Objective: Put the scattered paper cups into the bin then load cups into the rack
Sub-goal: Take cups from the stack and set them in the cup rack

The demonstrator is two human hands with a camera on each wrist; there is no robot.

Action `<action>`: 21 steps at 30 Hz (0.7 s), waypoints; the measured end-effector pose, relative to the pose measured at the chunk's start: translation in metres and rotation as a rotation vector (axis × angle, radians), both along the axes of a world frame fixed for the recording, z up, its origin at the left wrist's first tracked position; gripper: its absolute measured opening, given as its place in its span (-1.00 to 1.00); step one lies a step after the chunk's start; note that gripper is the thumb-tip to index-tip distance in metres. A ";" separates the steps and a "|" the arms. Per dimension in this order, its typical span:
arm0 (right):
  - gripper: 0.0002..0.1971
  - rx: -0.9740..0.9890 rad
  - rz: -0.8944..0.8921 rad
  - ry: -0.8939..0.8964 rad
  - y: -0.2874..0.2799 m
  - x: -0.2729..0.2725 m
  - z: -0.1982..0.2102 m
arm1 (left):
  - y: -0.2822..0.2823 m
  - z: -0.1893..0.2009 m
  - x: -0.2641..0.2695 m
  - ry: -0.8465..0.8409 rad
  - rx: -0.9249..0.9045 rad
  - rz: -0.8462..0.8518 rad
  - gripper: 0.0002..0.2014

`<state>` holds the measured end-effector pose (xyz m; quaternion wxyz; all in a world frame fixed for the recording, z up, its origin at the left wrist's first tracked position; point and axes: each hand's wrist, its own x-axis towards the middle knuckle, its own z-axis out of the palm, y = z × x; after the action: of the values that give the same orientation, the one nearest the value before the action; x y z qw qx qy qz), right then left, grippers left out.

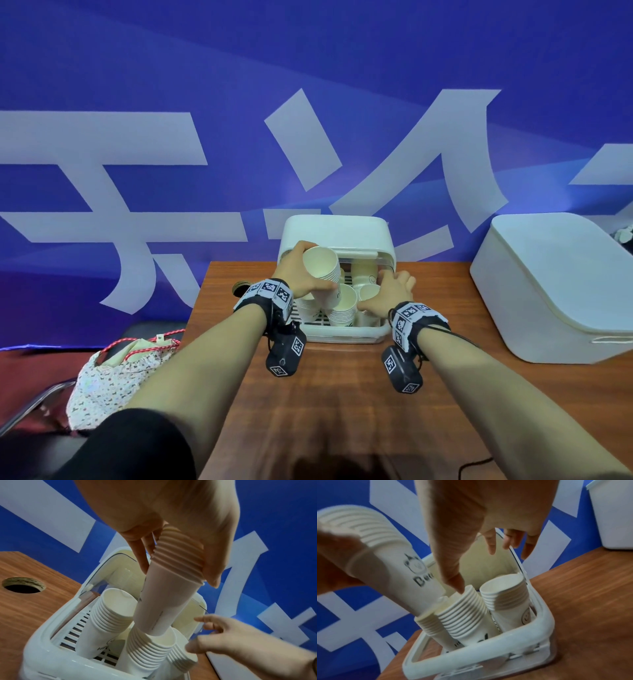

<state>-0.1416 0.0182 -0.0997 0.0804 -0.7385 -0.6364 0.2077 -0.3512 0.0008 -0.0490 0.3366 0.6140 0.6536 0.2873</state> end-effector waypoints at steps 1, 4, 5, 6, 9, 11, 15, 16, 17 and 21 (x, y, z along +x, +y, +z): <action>-0.07 0.014 0.015 0.023 -0.002 0.000 0.004 | 0.000 0.000 0.004 0.020 0.006 -0.020 -0.15; 0.15 -0.026 0.145 0.189 -0.006 0.002 0.012 | 0.000 -0.002 0.020 0.037 0.040 -0.076 -0.15; 0.18 -0.011 0.216 0.277 -0.008 0.001 0.015 | 0.001 -0.003 0.027 0.037 0.051 -0.092 -0.13; 0.15 0.031 0.278 0.372 -0.012 -0.001 0.019 | 0.002 -0.005 0.033 0.037 0.059 -0.109 -0.11; -0.16 0.102 0.298 0.598 -0.017 -0.008 0.026 | 0.004 -0.008 0.045 0.022 0.049 -0.145 -0.11; -0.21 0.116 0.234 0.618 -0.017 -0.010 0.028 | 0.003 -0.008 0.048 -0.058 0.033 -0.116 -0.11; -0.34 0.136 0.171 0.576 -0.018 -0.004 0.030 | -0.001 -0.013 0.037 -0.284 -0.016 -0.040 -0.41; -0.42 0.141 0.166 0.574 -0.019 -0.002 0.033 | -0.002 -0.015 0.031 -0.283 -0.013 -0.041 -0.57; -0.45 0.148 0.163 0.569 -0.019 0.000 0.033 | -0.003 -0.018 0.025 -0.240 -0.008 -0.048 -0.69; -0.25 0.137 0.122 0.552 -0.016 0.006 0.027 | 0.001 -0.037 0.000 0.278 -0.070 -0.136 -0.81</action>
<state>-0.1355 0.0026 -0.0732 0.2875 -0.6071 -0.6463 0.3620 -0.3511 0.0015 -0.0861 0.2827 0.6785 0.6605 0.1530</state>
